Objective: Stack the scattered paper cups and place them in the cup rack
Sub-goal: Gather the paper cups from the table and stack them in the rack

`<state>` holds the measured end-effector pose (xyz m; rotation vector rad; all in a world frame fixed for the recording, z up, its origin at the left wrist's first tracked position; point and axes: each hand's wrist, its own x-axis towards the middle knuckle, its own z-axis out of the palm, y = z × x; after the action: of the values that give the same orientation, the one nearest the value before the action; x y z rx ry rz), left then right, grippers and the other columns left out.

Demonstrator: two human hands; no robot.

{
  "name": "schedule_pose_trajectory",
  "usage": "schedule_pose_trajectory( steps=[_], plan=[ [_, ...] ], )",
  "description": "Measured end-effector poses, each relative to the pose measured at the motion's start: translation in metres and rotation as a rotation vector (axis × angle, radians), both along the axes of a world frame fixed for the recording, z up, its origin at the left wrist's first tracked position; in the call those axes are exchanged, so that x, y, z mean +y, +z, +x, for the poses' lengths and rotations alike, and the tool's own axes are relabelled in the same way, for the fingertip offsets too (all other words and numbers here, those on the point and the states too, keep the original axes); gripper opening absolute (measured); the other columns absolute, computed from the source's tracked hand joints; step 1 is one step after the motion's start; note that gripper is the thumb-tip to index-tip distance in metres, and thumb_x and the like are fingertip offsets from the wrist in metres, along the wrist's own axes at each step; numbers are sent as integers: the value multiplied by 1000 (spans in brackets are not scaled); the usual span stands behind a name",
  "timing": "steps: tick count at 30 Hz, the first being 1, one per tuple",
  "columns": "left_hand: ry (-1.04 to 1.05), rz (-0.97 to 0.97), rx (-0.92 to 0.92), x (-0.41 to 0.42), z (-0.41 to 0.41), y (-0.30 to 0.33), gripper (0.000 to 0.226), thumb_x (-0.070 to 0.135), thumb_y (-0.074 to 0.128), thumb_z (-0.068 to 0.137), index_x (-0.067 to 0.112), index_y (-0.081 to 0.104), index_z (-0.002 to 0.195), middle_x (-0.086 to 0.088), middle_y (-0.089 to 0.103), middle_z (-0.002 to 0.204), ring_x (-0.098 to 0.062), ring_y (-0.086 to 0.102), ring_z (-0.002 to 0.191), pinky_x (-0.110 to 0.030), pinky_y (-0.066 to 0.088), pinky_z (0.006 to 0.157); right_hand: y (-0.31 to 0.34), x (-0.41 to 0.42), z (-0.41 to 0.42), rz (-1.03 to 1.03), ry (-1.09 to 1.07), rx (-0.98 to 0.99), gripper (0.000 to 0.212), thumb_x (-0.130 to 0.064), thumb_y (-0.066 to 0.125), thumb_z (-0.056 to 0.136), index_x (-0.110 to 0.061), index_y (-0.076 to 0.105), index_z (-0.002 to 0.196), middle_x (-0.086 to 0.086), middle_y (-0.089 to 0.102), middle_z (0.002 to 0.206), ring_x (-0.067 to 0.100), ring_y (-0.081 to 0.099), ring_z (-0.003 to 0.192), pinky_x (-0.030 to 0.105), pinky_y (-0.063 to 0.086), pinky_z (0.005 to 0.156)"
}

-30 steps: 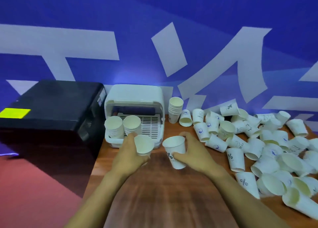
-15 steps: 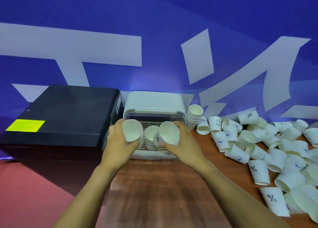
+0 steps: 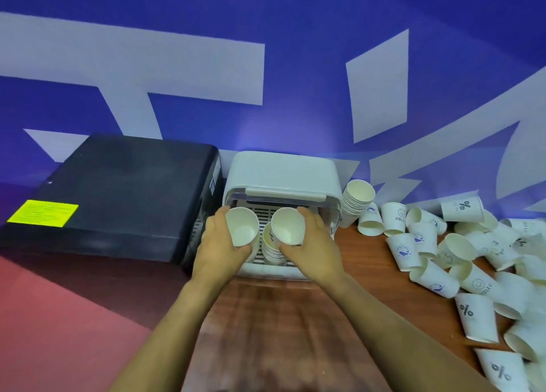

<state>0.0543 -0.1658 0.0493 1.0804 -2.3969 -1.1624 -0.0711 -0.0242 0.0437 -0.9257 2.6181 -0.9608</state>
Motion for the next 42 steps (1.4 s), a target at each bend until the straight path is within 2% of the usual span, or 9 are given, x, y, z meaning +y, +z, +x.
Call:
schedule_pose_trajectory(
  steps=[9,13,17,21,24,30,34,39,42],
  plan=[
    [-79,-37,-323,-7,-15,-28,95,34,75,69,22,21,146,-7,31,142,-33,36,127,-49,40,100,-29,2,-13,231,143,-130,91,-62,68,68,-33,26,144,-5,37,141,18,41,128,39,41,103],
    [-106,-53,-360,-8,-14,-28,101,35,76,69,21,15,148,-8,28,144,-34,34,128,-49,40,100,-29,7,-15,260,170,-163,96,-62,66,72,-31,16,149,-4,28,150,19,34,135,39,37,108],
    [-148,-146,-276,2,-8,-16,98,37,75,74,23,14,149,-3,21,149,-28,25,134,-44,34,107,-17,23,-16,182,140,-135,87,-50,66,79,-27,20,149,-5,25,153,16,32,137,35,34,109],
    [-245,-195,-67,35,-2,-1,83,33,71,78,28,23,146,4,26,147,-19,25,135,-34,28,110,-13,61,-10,108,84,-161,74,-47,65,82,-30,29,144,-7,35,145,13,44,128,31,41,104],
    [-356,-156,-9,64,-4,0,76,29,69,81,28,28,145,6,31,145,-16,28,133,-30,26,110,-13,97,0,135,42,-179,68,-42,66,83,-30,34,141,-9,40,133,10,48,120,28,43,99],
    [-485,-124,-69,114,-13,-11,61,31,63,84,26,38,140,6,38,141,-14,33,132,-25,27,108,-11,162,-4,169,-48,-197,46,-38,65,84,-27,53,127,-8,53,117,8,56,92,28,49,86],
    [-570,-136,-121,146,-29,-9,54,32,62,87,27,42,137,5,42,136,-15,35,129,-25,27,106,-11,205,-20,138,-82,-234,35,-36,64,84,-25,60,117,-12,60,96,5,57,88,30,49,86],
    [-594,-155,-152,208,-64,-10,53,32,62,87,26,44,136,6,43,135,-15,37,129,-25,29,107,-18,277,-51,119,-105,-261,28,-32,65,86,-25,60,112,-11,60,91,0,56,82,14,41,72],
    [-621,-141,-182,262,-91,-13,53,34,62,87,28,44,136,6,43,135,-16,37,129,-25,28,107,-22,330,-74,165,-109,-248,29,-31,64,85,-27,59,113,-12,59,89,1,55,80,15,40,70]
  ],
)
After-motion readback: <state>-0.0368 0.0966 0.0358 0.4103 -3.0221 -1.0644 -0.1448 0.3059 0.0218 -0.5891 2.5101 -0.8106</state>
